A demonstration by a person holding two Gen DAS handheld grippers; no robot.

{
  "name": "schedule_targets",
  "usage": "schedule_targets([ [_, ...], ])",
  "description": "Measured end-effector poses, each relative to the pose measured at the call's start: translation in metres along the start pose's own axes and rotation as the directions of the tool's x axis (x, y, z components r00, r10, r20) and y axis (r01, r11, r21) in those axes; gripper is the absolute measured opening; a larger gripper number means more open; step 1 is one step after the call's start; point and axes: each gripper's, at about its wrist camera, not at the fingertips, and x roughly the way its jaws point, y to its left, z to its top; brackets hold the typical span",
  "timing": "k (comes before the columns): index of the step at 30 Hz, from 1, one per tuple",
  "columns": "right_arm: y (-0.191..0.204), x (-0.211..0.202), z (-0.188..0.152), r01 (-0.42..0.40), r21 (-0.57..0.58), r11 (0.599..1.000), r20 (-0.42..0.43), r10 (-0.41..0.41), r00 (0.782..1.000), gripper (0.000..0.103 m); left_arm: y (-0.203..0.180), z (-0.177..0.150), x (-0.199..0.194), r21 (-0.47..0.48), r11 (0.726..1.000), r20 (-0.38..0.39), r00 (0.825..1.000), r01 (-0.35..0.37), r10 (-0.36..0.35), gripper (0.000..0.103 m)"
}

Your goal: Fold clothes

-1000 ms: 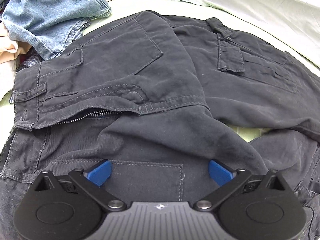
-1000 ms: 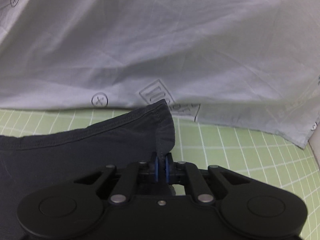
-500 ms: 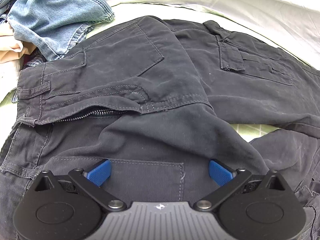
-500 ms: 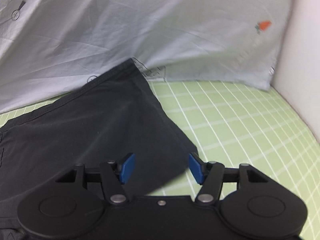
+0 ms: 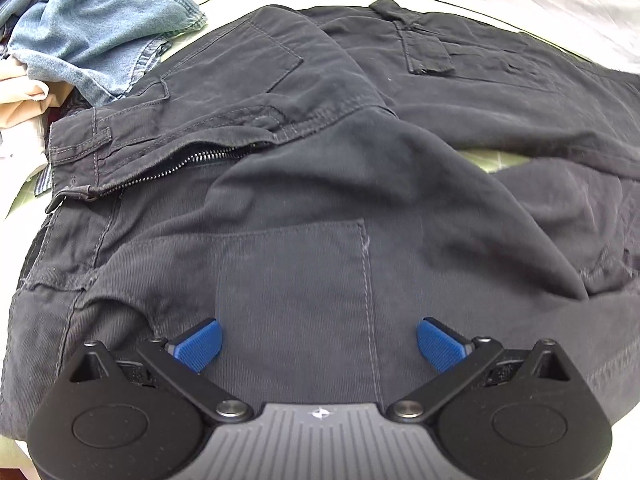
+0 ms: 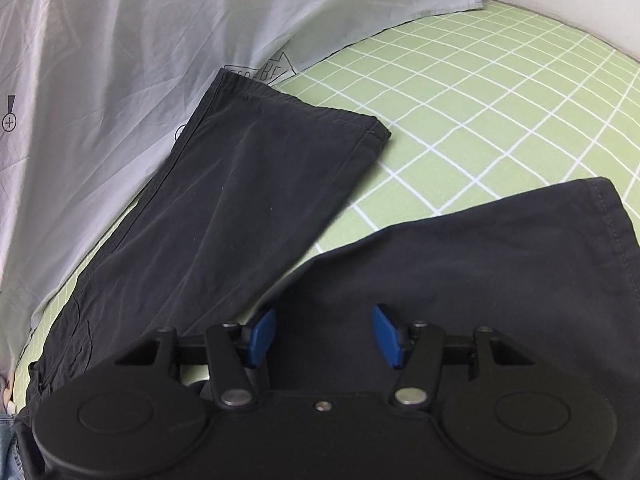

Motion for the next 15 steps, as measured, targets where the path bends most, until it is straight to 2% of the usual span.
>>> schedule_targets([
  [4,-0.007,0.000,0.005,-0.029,0.117,0.993,-0.015,0.031,0.999,0.053,0.001,-0.010,-0.003,0.014,1.000,0.011,1.000,0.017,-0.017,0.103],
  [8,-0.019,-0.009,-0.001,-0.056,0.246,0.968,0.016,0.054,0.998,0.053,0.001,-0.016,-0.005,0.020,0.999,0.019,0.999,0.030,-0.030,0.103],
  [15,-0.020,-0.012,-0.003,-0.103,0.254,0.962,0.037,0.096,0.995,0.053,0.001,-0.018,-0.004,0.015,0.999,0.022,0.999,0.038,-0.039,0.103],
])
